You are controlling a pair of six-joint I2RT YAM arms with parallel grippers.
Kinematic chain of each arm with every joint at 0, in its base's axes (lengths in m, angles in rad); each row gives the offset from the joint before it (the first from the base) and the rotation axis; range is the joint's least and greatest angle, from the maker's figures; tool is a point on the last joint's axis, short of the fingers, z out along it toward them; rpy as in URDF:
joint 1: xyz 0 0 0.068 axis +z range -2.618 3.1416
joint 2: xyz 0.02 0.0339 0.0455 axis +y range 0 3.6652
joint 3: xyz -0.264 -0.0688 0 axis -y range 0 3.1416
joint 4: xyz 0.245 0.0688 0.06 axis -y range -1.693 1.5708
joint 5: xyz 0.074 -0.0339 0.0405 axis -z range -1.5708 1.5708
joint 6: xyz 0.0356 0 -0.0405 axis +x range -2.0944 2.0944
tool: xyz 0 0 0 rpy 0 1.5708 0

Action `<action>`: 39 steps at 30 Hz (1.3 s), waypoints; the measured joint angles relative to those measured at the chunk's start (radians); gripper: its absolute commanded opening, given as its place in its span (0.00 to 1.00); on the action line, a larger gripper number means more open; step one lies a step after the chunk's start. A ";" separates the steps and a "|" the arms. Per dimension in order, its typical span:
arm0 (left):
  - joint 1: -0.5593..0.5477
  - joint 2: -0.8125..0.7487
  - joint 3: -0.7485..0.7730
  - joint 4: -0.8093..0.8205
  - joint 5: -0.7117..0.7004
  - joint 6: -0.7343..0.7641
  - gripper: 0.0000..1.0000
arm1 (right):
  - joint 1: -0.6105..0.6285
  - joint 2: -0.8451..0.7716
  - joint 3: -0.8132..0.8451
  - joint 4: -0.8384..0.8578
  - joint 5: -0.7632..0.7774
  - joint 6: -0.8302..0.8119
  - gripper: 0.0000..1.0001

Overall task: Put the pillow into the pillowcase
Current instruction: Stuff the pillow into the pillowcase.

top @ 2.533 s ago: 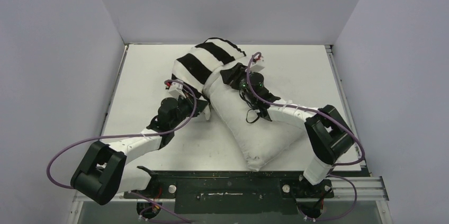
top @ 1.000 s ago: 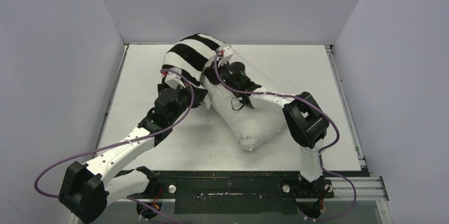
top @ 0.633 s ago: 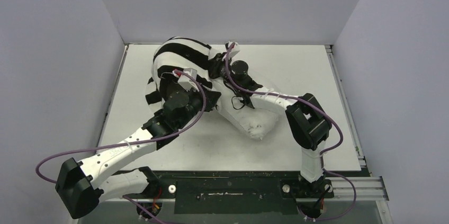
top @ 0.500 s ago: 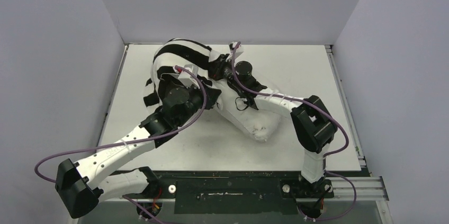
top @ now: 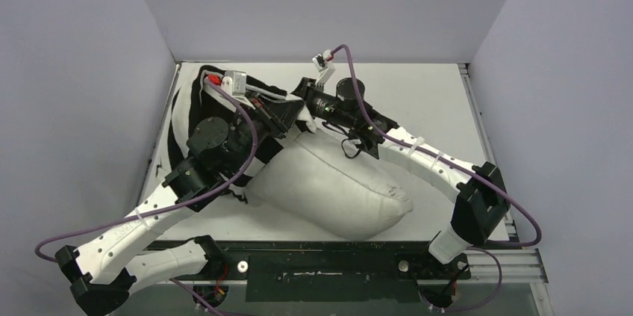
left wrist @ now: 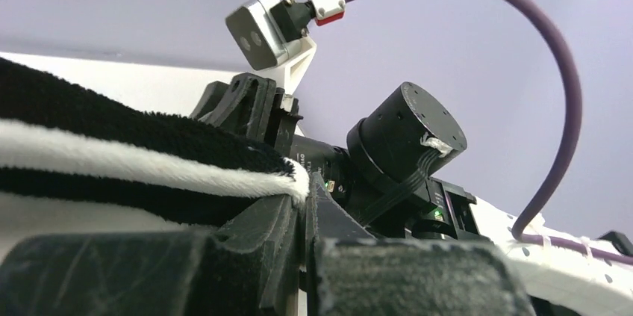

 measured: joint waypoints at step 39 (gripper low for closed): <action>0.205 0.588 0.230 -0.397 0.028 0.366 0.42 | -0.343 -0.189 -0.216 -0.547 -0.006 -0.682 1.00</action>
